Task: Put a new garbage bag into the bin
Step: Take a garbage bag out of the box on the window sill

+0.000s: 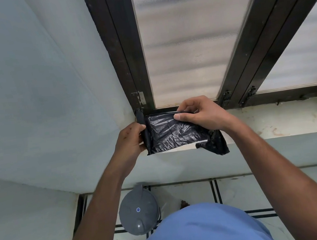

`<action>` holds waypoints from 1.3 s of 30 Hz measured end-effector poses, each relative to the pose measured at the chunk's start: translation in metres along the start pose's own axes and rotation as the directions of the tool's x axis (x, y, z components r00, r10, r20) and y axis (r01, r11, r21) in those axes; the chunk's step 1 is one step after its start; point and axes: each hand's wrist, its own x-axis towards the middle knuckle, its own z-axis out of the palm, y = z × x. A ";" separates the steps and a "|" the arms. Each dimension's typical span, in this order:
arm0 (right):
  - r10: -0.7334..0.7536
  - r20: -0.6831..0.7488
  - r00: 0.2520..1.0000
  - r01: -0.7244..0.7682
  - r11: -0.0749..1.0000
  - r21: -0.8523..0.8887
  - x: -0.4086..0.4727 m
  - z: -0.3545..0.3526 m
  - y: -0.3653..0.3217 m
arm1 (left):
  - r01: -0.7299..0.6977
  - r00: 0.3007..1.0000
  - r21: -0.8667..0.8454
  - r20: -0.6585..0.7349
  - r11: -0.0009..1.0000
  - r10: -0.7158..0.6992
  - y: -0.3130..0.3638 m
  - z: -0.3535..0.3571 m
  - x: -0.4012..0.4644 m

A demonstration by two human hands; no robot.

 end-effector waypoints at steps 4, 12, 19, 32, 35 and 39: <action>-0.045 -0.026 0.999 0.046 0.999 0.012 0.001 0.002 -0.003 | -0.037 0.999 0.011 0.013 0.999 0.037 0.007 -0.003 0.000; -0.043 -0.056 0.997 0.046 0.997 0.059 0.003 -0.006 -0.003 | -0.097 0.991 0.059 0.102 0.994 0.090 0.022 -0.005 -0.003; 0.018 -0.104 0.994 -0.022 0.999 -0.042 0.003 -0.010 -0.005 | -0.097 0.986 0.023 0.140 0.995 0.092 0.024 -0.004 0.003; -0.093 -0.040 0.995 0.091 0.994 -0.053 0.019 0.026 -0.042 | -0.025 0.996 -0.091 0.082 0.996 0.033 0.019 0.023 0.005; -0.084 -0.025 0.996 0.083 0.995 -0.061 0.021 0.021 -0.035 | -0.047 0.997 -0.067 0.057 0.997 0.051 0.020 0.019 0.003; -0.090 0.005 0.996 0.090 0.994 -0.067 0.024 0.017 -0.028 | -0.054 0.998 -0.028 0.032 0.998 0.055 0.024 0.018 0.000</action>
